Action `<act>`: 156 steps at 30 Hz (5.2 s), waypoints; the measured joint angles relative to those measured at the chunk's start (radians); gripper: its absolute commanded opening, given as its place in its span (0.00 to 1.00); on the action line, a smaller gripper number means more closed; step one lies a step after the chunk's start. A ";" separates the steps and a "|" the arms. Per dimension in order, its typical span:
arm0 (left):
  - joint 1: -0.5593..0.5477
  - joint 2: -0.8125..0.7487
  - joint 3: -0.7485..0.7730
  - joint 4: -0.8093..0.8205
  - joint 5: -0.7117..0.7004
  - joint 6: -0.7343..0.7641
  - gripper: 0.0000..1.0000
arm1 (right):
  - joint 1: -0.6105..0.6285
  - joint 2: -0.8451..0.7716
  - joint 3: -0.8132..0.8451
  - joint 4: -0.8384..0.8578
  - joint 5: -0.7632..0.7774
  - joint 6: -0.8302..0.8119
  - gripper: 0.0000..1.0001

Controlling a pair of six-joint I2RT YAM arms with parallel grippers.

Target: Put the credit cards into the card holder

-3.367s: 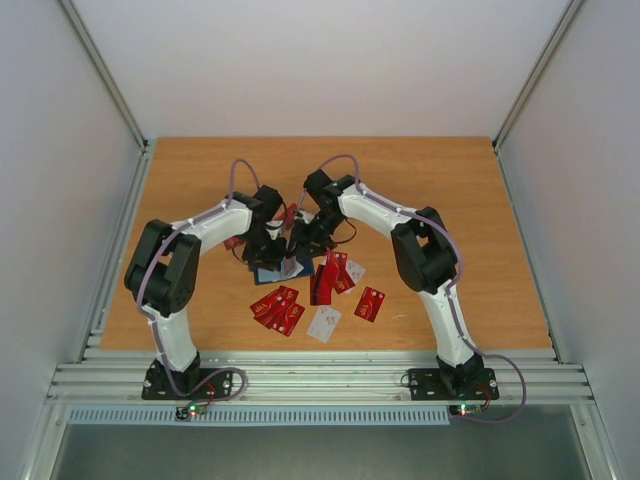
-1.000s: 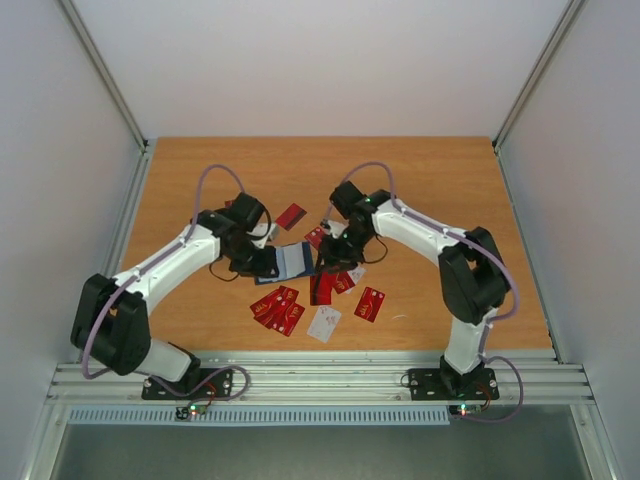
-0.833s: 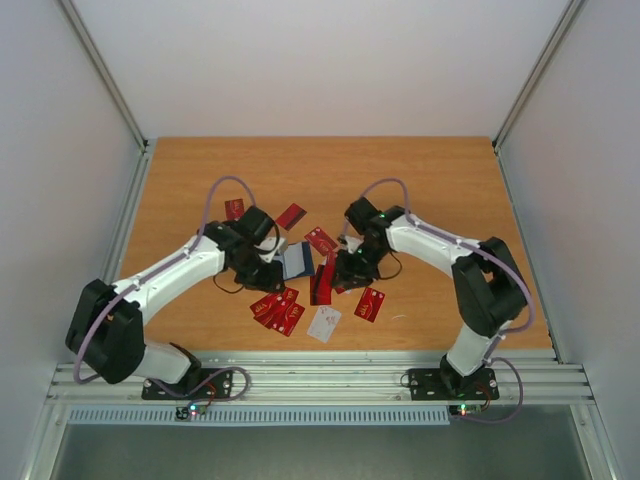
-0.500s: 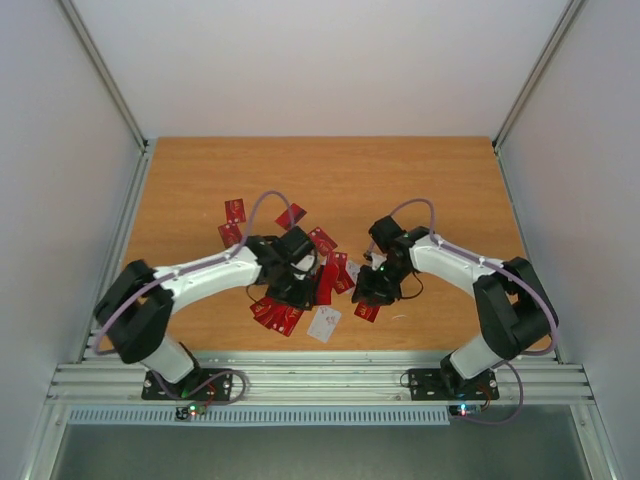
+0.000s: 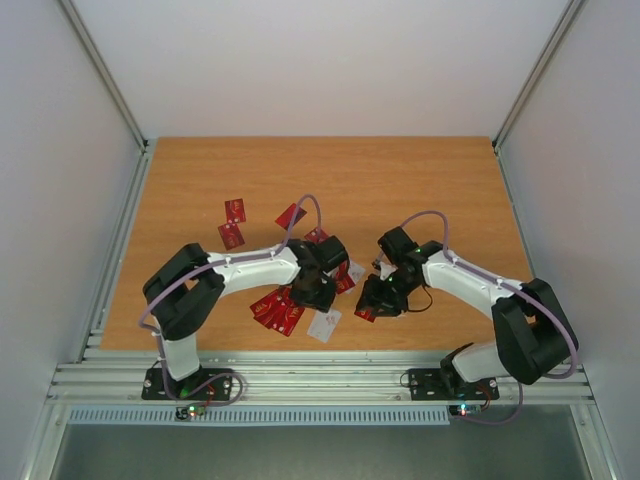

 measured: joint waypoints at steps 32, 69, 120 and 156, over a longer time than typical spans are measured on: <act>0.183 0.113 0.151 -0.004 0.037 0.074 0.31 | 0.000 0.348 0.121 0.450 -0.167 0.143 0.50; 0.303 0.082 -0.039 0.312 0.361 0.065 0.26 | -0.067 0.436 -0.041 0.968 -0.455 0.374 0.37; 0.260 0.097 0.109 0.013 0.062 0.212 0.27 | -0.048 0.367 0.122 0.493 -0.164 0.101 0.38; 0.284 0.178 0.189 0.003 0.156 0.249 0.15 | -0.031 0.436 0.170 0.552 -0.224 0.148 0.37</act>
